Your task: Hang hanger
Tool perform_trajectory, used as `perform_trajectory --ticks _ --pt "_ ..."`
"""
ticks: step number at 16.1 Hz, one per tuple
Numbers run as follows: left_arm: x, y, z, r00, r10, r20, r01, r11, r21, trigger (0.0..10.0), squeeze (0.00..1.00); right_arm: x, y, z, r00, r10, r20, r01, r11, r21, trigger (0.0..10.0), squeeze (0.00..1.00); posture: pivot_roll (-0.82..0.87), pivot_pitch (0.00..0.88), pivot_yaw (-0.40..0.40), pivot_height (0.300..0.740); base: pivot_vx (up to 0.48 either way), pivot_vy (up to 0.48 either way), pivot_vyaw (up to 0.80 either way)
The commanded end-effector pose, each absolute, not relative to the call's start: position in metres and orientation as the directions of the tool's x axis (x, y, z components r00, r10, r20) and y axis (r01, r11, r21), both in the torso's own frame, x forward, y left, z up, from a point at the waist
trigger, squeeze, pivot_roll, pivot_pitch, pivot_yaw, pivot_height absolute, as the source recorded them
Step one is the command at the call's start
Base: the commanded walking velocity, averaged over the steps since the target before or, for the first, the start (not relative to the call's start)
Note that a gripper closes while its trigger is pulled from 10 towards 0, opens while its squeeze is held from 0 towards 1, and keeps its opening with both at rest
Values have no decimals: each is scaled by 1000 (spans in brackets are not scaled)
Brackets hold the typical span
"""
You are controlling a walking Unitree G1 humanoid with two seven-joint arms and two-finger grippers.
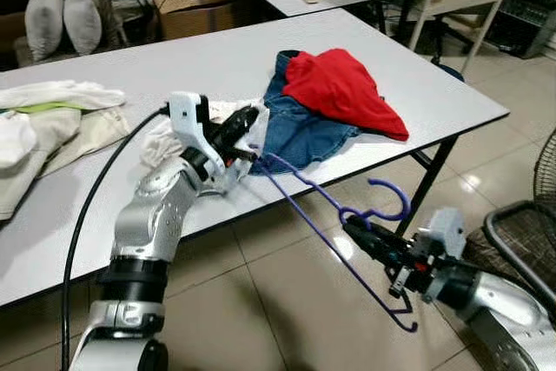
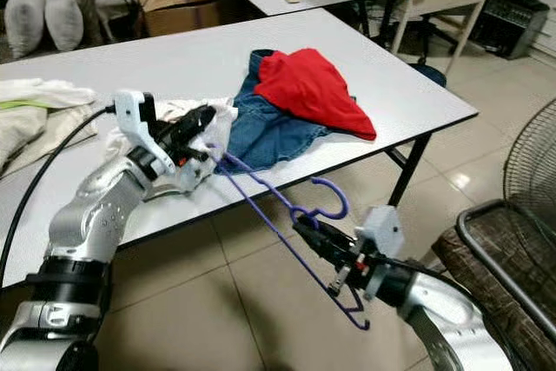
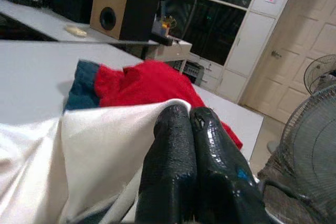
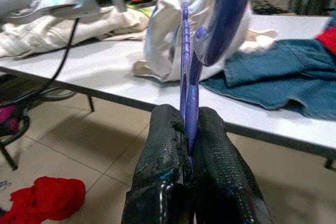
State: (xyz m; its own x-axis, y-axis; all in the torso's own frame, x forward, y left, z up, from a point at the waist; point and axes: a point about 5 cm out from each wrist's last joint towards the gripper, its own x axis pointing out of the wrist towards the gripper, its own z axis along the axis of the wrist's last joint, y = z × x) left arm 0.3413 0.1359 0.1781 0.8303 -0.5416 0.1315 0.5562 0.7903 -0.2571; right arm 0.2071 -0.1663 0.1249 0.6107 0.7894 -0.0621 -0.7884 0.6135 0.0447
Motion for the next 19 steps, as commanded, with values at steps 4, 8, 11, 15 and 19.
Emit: perform_trajectory --ticks 4,8,11,15,19 --pt "365 150 230 852 -469 232 511 842 -175 0 0 221 -175 151 675 738 8 -738 675 -16 10000 0 -215 0 21 740 0 0 0" --pt "371 169 299 799 -453 396 530 841 -108 0 0 219 -195 164 763 640 95 -644 765 21 10000 0 -220 0 39 740 0 0 0" --pt "375 154 272 810 -498 311 550 828 -108 0 0 207 -187 156 745 665 53 -667 744 44 10000 0 -238 0 64 740 0 0 0" --pt "382 152 259 845 -482 232 507 860 -60 0 0 198 -174 153 664 747 44 -747 658 97 10000 0 -238 0 65 740 0 0 0" --pt "380 144 259 831 -501 243 529 846 -65 0 0 199 -167 145 619 785 16 -782 614 106 10000 0 -229 0 56 740 0 0 0"
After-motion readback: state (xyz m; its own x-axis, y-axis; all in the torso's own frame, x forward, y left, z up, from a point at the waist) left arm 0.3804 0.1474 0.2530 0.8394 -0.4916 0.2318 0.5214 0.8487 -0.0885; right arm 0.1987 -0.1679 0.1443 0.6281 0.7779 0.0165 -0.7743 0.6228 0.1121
